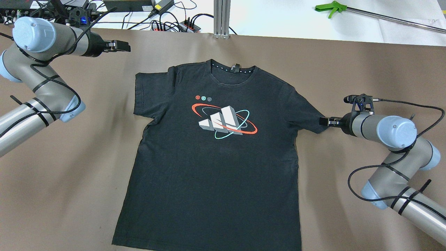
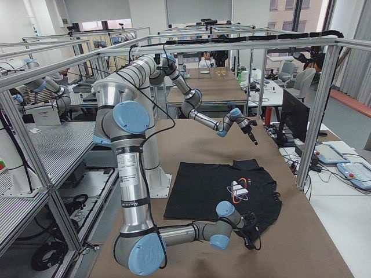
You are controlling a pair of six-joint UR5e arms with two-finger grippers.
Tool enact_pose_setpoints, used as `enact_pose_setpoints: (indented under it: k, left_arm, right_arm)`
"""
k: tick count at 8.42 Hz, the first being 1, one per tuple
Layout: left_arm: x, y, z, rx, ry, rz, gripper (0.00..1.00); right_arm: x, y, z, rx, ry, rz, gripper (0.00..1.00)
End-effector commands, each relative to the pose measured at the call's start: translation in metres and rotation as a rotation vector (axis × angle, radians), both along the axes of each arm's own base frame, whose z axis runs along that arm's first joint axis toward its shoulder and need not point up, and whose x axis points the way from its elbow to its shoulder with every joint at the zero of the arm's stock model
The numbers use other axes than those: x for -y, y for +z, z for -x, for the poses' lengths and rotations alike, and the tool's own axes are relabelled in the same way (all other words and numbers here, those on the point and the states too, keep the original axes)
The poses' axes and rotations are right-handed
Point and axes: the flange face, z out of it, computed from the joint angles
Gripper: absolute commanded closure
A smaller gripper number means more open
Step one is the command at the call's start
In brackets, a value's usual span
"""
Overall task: Fold clothes
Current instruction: 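Move both grippers in toward the shirt's sleeves, then grasp the sleeve nearest the right gripper and fold it inward over the shirt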
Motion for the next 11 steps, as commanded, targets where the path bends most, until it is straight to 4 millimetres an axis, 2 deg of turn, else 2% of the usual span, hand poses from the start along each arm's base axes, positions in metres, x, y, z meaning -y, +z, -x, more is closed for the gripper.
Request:
enact_pose_setpoints:
  k: [1,2,3,5,7,9,10,11]
  left_arm:
    - [-0.001,-0.001,-0.001,-0.004,0.0,-0.001,0.05]
    - [-0.001,-0.001,-0.001,-0.003,0.001,-0.003,0.05]
    - [-0.001,-0.002,-0.001,-0.005,0.0,-0.003,0.05]
    - [-0.001,-0.005,0.001,-0.01,-0.001,-0.004,0.05]
    - [-0.002,-0.004,0.0,-0.011,0.0,-0.003,0.05]
    - [-0.002,-0.001,0.0,-0.006,0.0,-0.002,0.05]
    - [-0.003,0.0,-0.001,-0.004,0.002,-0.001,0.05]
    - [-0.002,0.005,-0.001,0.002,0.001,0.005,0.05]
  right_arm:
    - [-0.005,-0.004,0.008,0.002,-0.017,0.0,0.98]
    - [-0.006,-0.009,0.008,0.008,-0.022,-0.001,1.0]
    - [-0.008,-0.03,0.007,-0.011,-0.024,0.018,1.0]
    - [-0.016,-0.103,-0.002,-0.053,-0.024,0.063,1.0]
    - [-0.015,-0.154,0.004,-0.059,-0.028,0.069,1.0]
    - [0.002,-0.18,0.031,-0.065,-0.033,0.067,1.0]
    - [0.012,-0.186,0.052,-0.065,-0.039,0.075,1.0]
    - [0.032,-0.199,0.081,-0.034,0.0,0.123,1.0]
